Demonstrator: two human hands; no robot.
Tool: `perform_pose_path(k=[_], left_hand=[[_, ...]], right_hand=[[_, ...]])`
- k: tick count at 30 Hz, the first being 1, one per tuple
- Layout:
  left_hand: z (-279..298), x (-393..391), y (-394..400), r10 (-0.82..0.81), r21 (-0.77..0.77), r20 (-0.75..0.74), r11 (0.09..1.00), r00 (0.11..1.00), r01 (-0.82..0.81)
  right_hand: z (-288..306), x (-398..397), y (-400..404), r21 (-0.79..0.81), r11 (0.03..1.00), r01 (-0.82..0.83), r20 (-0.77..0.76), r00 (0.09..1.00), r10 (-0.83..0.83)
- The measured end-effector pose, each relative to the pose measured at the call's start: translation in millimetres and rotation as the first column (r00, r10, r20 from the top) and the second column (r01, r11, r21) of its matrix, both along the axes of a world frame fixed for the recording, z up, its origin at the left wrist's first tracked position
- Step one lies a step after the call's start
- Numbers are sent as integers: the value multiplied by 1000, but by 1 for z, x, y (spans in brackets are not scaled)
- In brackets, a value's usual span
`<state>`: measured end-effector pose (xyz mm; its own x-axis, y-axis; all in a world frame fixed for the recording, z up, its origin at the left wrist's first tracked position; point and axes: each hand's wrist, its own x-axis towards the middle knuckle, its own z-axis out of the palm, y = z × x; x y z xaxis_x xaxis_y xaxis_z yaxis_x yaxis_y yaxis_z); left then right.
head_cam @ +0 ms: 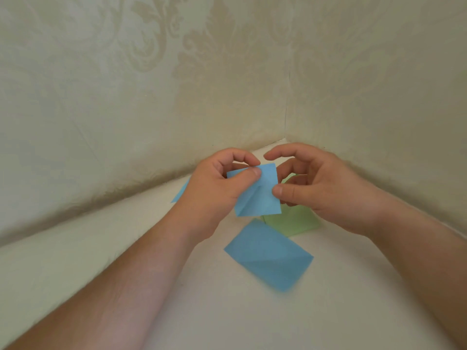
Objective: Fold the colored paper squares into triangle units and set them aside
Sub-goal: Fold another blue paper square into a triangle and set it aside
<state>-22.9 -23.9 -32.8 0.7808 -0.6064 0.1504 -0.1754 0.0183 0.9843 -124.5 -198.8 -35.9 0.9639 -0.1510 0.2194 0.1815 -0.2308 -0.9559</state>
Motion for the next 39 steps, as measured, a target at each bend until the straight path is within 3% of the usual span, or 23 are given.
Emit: perform_pose_path(k=[10, 19, 33, 39], left_hand=[[-2, 2, 0, 19, 48, -81, 999, 997, -15], [0, -1, -1, 5, 29, -28, 1000, 1000, -4], [2, 4, 2, -55, -15, -263, 998, 963, 53], [2, 3, 4, -141, 40, -207, 987, 968, 153]], right_hand=[[-2, -1, 3, -56, 998, 3, -1, 1000, -4], [1, -2, 7, -24, 1000, -9, -76, 997, 7], [0, -1, 2, -52, 999, 11, 25, 1000, -10], [-4, 0, -2, -195, 978, 72, 49, 997, -63]])
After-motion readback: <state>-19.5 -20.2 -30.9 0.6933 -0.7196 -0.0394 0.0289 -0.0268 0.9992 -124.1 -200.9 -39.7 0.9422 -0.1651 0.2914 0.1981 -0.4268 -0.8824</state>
